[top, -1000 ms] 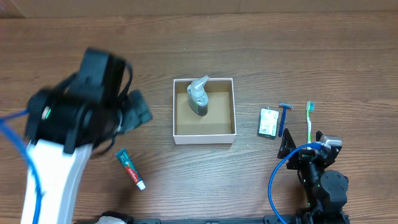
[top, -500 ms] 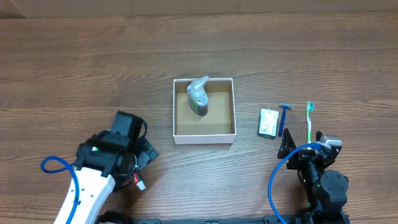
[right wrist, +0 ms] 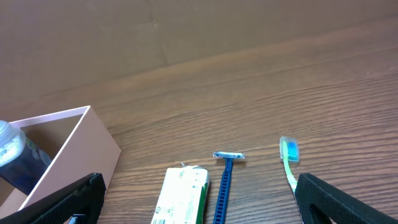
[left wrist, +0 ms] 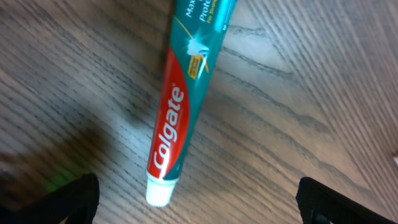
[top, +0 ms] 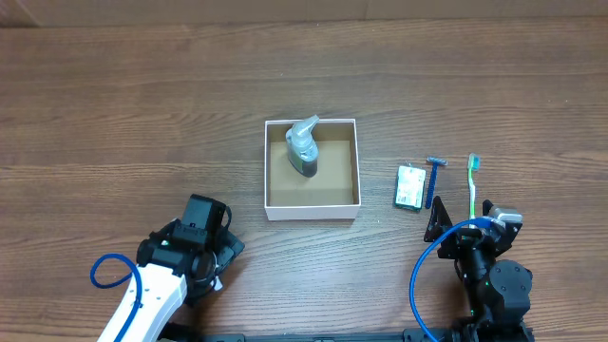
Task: Pack container
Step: 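Lower the left gripper onto the Colgate toothpaste tube and grasp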
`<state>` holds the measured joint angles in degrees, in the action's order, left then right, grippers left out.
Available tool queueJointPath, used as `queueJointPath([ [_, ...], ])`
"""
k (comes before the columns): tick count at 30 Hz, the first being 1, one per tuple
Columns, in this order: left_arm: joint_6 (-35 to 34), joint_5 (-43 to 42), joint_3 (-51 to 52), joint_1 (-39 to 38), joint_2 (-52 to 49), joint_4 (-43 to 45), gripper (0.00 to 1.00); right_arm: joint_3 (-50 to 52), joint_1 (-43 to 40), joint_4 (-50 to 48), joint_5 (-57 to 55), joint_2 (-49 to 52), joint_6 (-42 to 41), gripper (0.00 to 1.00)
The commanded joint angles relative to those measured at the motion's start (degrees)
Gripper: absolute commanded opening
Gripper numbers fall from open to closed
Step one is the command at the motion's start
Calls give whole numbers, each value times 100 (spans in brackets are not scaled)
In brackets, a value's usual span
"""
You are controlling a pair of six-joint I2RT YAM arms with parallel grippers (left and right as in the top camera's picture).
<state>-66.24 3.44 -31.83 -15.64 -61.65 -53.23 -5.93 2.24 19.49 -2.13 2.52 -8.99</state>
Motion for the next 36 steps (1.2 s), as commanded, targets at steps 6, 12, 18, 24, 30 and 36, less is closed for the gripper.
queueJointPath([
  [6, -216, 444, 345, 42, 59, 258, 97, 9, -24, -35, -37, -31, 9, 100],
  [12, -321, 439, 511, 42, 59, 553, 87, 9, -24, -35, -37, -31, 9, 100],
  [18, -317, 249, 533, 42, 57, 555, 76, 9, -24, -35, -37, -31, 9, 100],
  [24, -319, 271, 872, 42, 55, 887, 76, 9, -24, -35, -37, -31, 9, 100],
  [30, -315, 317, 951, 42, 55, 1008, 69, 9, -24, -35, -37, -31, 9, 100],
  [36, -142, 706, 949, 42, 55, 1021, 54, 9, -24, -35, -37, -31, 9, 100],
])
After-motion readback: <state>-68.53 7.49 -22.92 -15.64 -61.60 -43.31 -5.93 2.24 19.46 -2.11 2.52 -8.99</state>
